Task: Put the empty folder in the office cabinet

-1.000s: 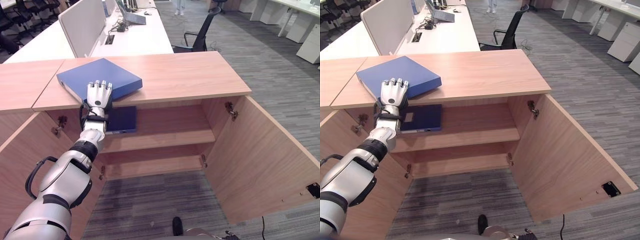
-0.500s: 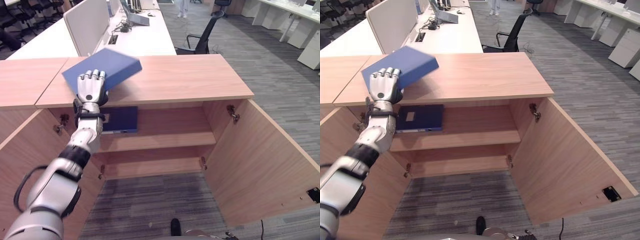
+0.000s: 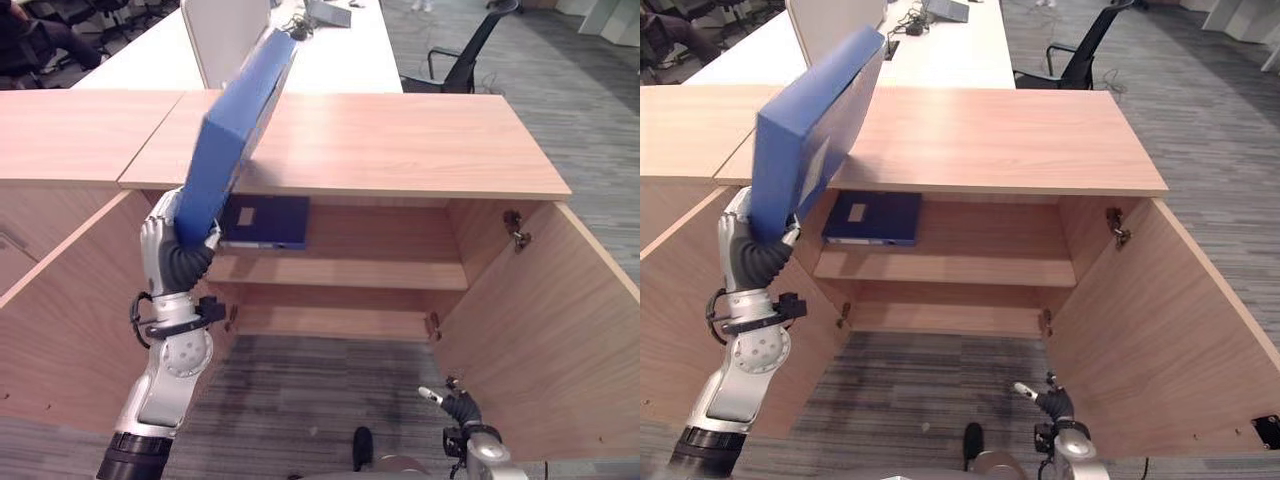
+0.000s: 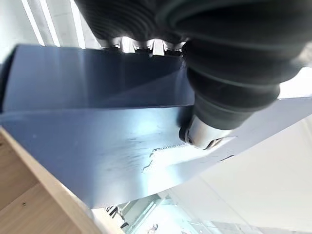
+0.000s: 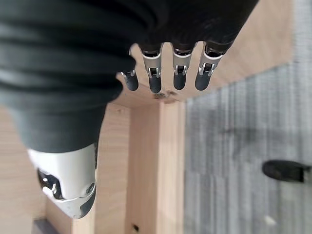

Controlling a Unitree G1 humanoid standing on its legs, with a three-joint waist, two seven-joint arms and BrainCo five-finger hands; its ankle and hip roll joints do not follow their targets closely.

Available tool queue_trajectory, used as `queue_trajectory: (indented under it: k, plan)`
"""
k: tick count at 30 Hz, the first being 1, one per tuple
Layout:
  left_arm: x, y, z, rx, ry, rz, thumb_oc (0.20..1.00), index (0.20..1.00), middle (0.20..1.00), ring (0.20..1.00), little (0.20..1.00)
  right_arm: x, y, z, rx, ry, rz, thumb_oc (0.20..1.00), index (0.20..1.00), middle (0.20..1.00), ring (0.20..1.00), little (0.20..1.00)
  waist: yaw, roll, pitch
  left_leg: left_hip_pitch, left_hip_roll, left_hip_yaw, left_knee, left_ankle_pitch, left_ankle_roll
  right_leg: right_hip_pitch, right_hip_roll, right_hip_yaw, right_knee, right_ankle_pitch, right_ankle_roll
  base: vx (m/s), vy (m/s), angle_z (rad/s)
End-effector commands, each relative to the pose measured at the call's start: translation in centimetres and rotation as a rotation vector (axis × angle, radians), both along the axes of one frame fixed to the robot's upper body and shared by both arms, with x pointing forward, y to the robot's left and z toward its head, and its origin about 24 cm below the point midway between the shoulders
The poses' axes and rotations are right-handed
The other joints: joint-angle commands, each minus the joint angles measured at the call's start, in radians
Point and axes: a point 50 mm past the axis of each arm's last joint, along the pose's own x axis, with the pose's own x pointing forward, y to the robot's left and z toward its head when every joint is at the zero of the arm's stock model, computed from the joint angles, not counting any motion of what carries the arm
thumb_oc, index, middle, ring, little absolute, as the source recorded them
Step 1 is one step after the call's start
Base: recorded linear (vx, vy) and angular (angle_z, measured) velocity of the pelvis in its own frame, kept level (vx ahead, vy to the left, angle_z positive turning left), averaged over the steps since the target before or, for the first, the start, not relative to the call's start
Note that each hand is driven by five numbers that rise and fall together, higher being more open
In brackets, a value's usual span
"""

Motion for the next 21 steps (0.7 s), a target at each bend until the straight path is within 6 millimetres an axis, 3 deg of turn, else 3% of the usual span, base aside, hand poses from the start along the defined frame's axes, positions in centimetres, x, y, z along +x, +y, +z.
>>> queue_trajectory:
  k: [1, 5, 7, 9, 15, 17, 21]
  plan:
    - [0.2, 0.1, 0.2, -0.117, 0.056, -0.150, 0.200, 0.200, 0.200, 0.200, 0.200, 1.5, -0.5, 0.9, -0.045, -0.057, 0.002, 1.000, 1.000, 1.000, 1.000, 1.000, -0.017, -0.042, 0.006, 0.027, -0.038, -0.012, 0.012, -0.088, 0.004, 0.128, -0.025, -0.031, 0.006, -0.129, 0.112, -0.01, -0.009, 0.11]
    - [-0.4, 0.2, -0.4, -0.328, 0.105, -0.288, 0.200, 0.200, 0.200, 0.200, 0.200, 1.5, -0.8, 0.9, -0.053, -0.043, 0.013, 1.000, 1.000, 1.000, 1.000, 1.000, -0.012, -0.041, 0.004, 0.024, -0.038, -0.019, 0.012, -0.084, 0.005, 0.129, -0.027, -0.039, 0.006, -0.130, 0.111, -0.02, -0.009, 0.14]
    - [-0.5, 0.2, -1.4, -0.593, 0.135, -0.404, 0.200, 0.200, 0.200, 0.200, 0.200, 1.5, -1.0, 0.9, -0.057, -0.029, 0.024, 1.000, 1.000, 1.000, 1.000, 1.000, -0.008, -0.041, 0.006, 0.024, -0.038, -0.022, 0.012, -0.080, 0.005, 0.131, -0.027, -0.042, 0.006, -0.129, 0.109, -0.03, -0.010, 0.03]
    - [-0.5, 0.2, -2.1, -0.752, 0.158, -0.478, 0.200, 0.200, 0.200, 0.200, 0.200, 1.2, -1.2, 0.7, -0.051, -0.006, 0.022, 1.000, 1.000, 1.000, 1.000, 1.000, -0.003, -0.039, 0.008, 0.019, -0.038, -0.024, 0.012, -0.076, 0.005, 0.130, -0.028, -0.047, 0.006, -0.129, 0.108, -0.04, -0.010, 0.04]
    - [-0.8, -0.7, -2.9, -0.994, 0.196, -0.702, 0.200, 0.200, 0.200, 0.200, 0.200, 0.8, -1.3, 0.4, -0.028, 0.017, 0.021, 1.000, 1.000, 1.000, 1.000, 1.000, 0.001, -0.034, 0.014, 0.015, -0.037, -0.029, 0.012, -0.070, 0.003, 0.130, -0.028, -0.053, 0.006, -0.128, 0.107, -0.01, 0.003, 0.02]
    - [-1.3, -1.0, -1.6, -1.058, 0.160, -0.878, 0.200, 0.200, 0.200, 0.200, 0.200, 0.4, -1.1, 0.0, -0.009, 0.041, 0.030, 1.000, 1.000, 1.000, 1.000, 1.000, 0.004, -0.031, 0.016, 0.015, -0.038, -0.033, 0.012, -0.071, 0.003, 0.133, -0.028, -0.053, 0.006, -0.130, 0.107, -0.02, 0.011, 0.04]
    - [-1.5, -1.5, -0.4, -1.033, 0.128, -0.961, 0.200, 0.200, 0.200, 0.200, 0.200, -0.5, -0.7, -0.7, 0.005, 0.078, 0.057, 1.000, 1.000, 1.000, 1.000, 1.000, 0.006, -0.032, 0.013, 0.020, -0.038, -0.032, 0.012, -0.075, 0.000, 0.139, -0.028, -0.052, 0.006, -0.135, 0.105, 0.00, 0.004, 0.02]
